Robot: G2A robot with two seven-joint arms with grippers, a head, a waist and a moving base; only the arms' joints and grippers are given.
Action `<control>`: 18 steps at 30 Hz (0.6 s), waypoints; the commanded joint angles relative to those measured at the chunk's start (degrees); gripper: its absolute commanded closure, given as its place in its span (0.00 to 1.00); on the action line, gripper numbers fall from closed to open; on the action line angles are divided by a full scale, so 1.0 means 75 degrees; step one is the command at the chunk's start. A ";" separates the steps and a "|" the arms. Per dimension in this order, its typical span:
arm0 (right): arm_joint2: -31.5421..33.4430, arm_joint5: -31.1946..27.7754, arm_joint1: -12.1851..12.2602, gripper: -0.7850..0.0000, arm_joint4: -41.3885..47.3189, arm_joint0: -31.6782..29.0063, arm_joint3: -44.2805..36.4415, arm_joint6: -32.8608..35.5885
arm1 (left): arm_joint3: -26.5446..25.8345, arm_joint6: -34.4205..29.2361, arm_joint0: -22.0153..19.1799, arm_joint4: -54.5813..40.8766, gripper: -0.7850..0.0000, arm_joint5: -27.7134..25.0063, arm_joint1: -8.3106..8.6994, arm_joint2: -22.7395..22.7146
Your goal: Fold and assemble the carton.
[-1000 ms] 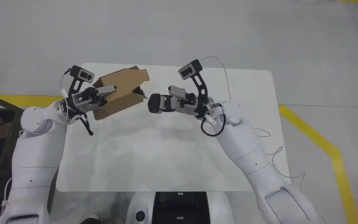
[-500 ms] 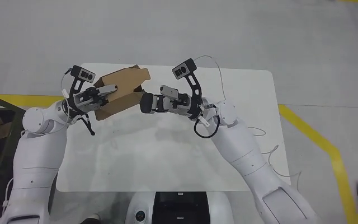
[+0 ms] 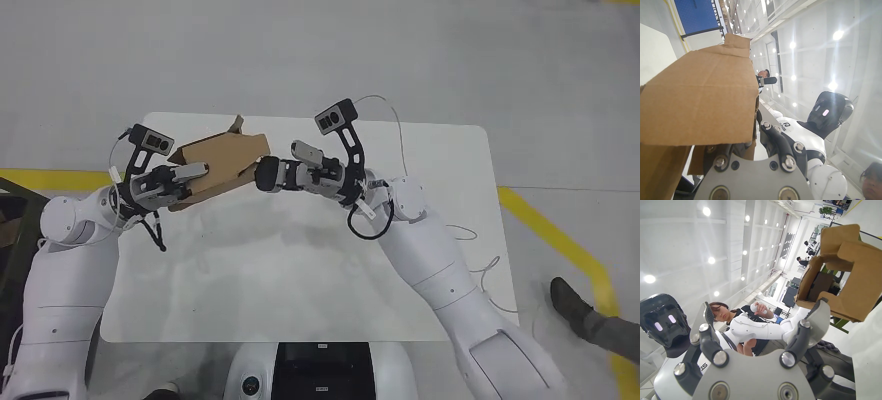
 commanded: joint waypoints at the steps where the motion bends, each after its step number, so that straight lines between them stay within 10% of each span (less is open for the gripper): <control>1: 0.0022 0.0011 0.0008 0.00 0.0000 -0.0021 -0.0019 0.0030 | 0.0012 -0.0002 0.0011 -0.0004 1.00 -0.0012 -0.0002 -0.0013; 18: -0.0116 0.0223 -0.0025 0.00 0.0033 0.0011 0.0047 0.0168 | -0.0038 -0.0475 0.0088 -0.0164 1.00 0.0169 0.0003 -0.0123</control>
